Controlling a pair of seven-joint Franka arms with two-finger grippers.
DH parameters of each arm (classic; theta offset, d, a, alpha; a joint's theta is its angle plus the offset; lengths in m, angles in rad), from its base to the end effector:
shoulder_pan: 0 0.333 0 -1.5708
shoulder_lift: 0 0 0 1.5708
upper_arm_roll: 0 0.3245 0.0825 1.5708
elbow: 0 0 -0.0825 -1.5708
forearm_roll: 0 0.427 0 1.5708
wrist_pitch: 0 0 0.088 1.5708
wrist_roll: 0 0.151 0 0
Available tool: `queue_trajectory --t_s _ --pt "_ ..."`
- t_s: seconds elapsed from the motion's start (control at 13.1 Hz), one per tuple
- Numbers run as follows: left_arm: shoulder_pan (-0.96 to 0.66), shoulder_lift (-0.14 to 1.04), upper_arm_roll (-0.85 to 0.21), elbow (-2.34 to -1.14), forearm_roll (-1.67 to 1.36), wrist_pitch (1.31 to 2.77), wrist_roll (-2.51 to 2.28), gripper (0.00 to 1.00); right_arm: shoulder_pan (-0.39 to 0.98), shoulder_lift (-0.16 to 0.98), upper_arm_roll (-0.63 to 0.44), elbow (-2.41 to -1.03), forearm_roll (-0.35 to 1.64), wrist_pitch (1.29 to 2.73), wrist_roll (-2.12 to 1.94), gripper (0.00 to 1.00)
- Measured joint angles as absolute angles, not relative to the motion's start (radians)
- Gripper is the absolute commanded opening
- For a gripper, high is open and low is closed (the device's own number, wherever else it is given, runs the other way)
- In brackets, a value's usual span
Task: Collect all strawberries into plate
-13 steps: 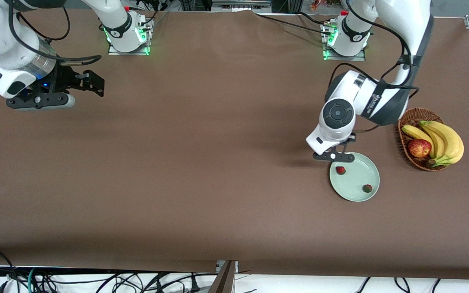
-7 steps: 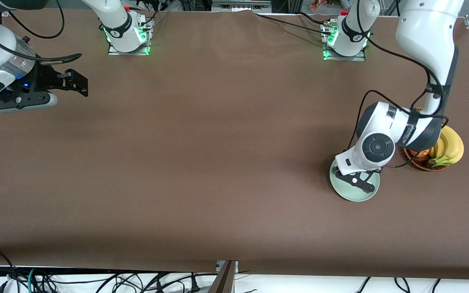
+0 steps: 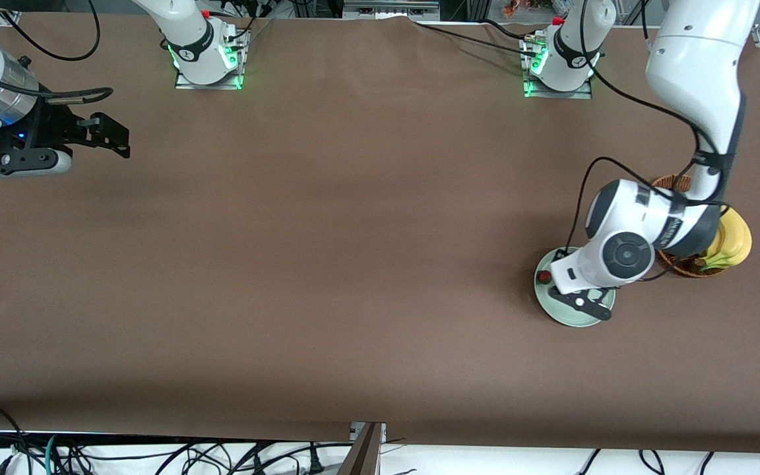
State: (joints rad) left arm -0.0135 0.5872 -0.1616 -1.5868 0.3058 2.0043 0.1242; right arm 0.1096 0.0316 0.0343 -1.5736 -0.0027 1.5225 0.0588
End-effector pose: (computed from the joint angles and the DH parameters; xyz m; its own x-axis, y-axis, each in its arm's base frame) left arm 0.7067 -0.0848 0.2253 0.8982 -0.3984 -0.1860 -0.4257 -0.8938 -0.1410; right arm 0.5914 0.0850 0.5648 0.9930 0.0845 -0.0823 0.0853 -0.9963 0.0065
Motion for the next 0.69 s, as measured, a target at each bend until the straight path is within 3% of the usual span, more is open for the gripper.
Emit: queue_trajectory --t_s 0.38,0.69 --pt "-0.010 0.365 -0.178 -1.418 0.246 1.767 0.124 1.00 0.110 0.037 0.038 -1.525 -0.037 1.529 0.059 0.99" --pt "0.007 0.308 -0.169 -1.258 0.195 1.507 0.049 1.00 0.111 0.044 0.038 -1.516 -0.037 1.528 0.065 0.99"
